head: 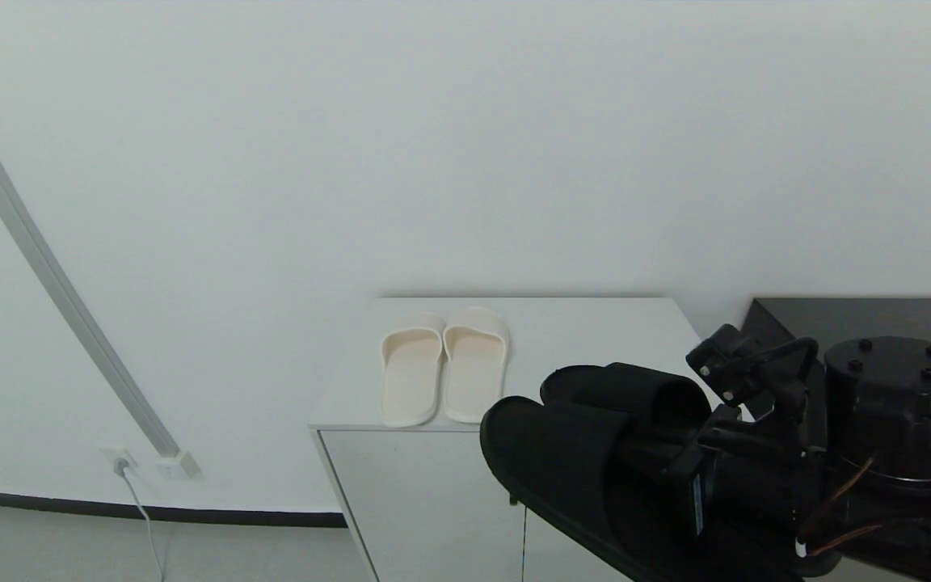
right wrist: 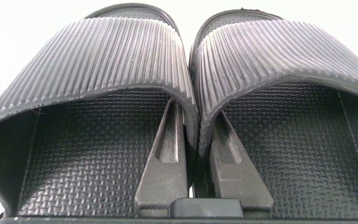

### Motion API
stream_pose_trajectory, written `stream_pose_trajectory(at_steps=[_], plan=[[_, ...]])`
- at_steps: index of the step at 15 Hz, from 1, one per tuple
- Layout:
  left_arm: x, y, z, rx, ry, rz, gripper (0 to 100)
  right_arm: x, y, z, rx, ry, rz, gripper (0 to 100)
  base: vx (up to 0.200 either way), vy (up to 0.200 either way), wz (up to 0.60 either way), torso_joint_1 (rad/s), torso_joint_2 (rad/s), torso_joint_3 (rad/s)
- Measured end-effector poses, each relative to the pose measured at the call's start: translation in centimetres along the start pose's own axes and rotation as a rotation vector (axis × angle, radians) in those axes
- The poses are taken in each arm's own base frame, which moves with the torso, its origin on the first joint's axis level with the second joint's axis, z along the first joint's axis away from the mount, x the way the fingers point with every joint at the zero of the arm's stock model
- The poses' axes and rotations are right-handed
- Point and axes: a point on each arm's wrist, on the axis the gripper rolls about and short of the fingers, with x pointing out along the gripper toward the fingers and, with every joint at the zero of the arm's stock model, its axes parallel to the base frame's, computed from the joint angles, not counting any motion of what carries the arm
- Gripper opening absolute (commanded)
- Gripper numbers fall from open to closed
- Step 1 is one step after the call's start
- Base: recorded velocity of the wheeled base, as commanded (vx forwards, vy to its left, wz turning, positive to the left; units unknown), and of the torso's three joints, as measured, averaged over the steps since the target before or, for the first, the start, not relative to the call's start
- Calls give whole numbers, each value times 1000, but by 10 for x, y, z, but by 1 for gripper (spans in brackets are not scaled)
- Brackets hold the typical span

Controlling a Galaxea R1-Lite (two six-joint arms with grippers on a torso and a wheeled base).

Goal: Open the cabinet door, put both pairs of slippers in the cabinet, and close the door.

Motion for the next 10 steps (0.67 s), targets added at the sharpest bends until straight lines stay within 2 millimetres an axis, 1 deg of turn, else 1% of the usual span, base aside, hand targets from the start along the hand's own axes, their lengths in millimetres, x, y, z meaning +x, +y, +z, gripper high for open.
stream_pose_trajectory(at_steps=[1, 6, 10], plan=[[0, 0, 0, 0, 0, 0, 0, 0, 0, 0, 0, 2, 0, 0, 0, 0, 0, 0, 0, 0], [0, 0, 0, 1, 0, 0, 0, 2, -2, -3, 2, 14, -9, 0, -200, 0, 0, 7, 0, 1], [0, 0, 0, 0, 0, -1, 0, 3, -2, -5, -1, 23, -8, 0, 0, 0, 0, 0, 0, 0]])
